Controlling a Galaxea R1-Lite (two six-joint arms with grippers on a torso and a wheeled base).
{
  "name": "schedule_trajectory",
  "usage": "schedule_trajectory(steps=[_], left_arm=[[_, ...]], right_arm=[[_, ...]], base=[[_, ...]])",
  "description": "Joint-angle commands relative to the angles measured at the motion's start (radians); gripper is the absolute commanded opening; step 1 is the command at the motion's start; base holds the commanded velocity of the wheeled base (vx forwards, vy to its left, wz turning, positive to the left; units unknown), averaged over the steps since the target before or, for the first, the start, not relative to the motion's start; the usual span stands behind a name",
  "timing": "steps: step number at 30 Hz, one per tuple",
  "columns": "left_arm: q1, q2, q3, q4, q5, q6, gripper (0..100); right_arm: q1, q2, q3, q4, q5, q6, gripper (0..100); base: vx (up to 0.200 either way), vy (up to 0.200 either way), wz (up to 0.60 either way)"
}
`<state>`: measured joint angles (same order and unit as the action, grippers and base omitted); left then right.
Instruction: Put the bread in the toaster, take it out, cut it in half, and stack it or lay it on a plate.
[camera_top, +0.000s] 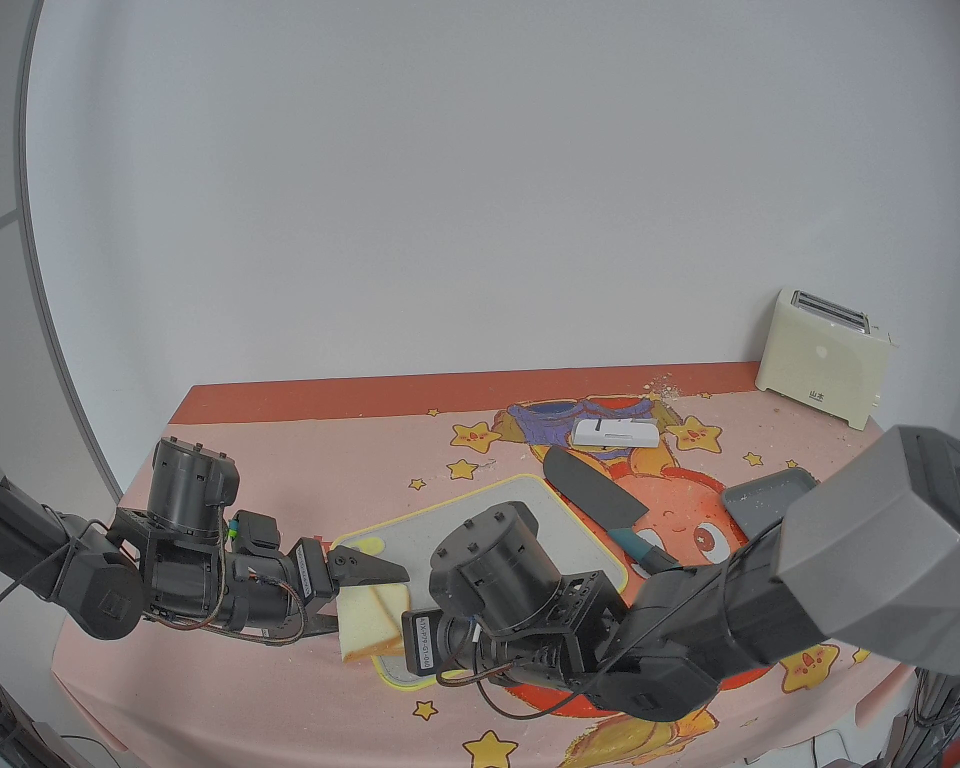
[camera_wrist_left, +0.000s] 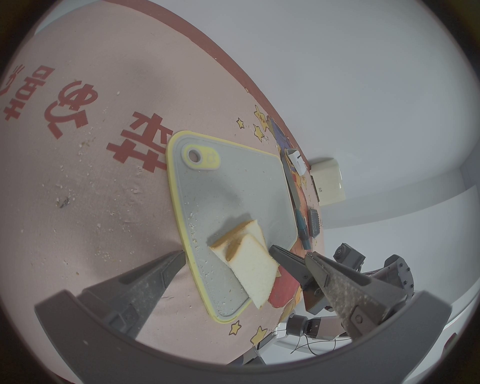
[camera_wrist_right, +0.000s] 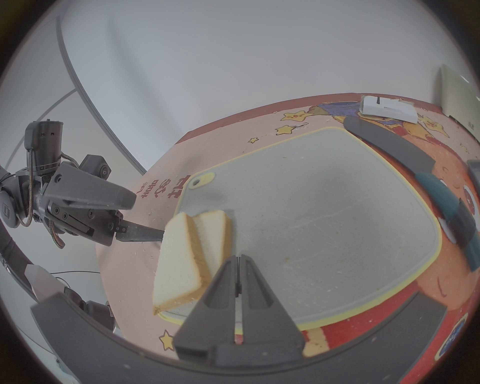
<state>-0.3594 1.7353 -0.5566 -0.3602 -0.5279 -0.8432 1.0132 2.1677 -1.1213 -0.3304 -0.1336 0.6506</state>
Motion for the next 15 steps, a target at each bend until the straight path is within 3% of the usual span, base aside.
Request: schedule_trajectory(steps=[1, 15], left_arm=[[0.0, 0.007, -0.002, 0.0, 0.0, 0.0, 100], [0.0, 0.006, -0.002, -0.002, 0.0, 0.0, 100]], right_arm=[[-0.002, -0.014, 0.0, 0.002, -0.018, 0.021, 0], [0.047, 0.043, -0.031, -0.001, -0.029, 0.043, 0]], base=[[0.0, 0.0, 0.0], [0.0, 0.0, 0.0]])
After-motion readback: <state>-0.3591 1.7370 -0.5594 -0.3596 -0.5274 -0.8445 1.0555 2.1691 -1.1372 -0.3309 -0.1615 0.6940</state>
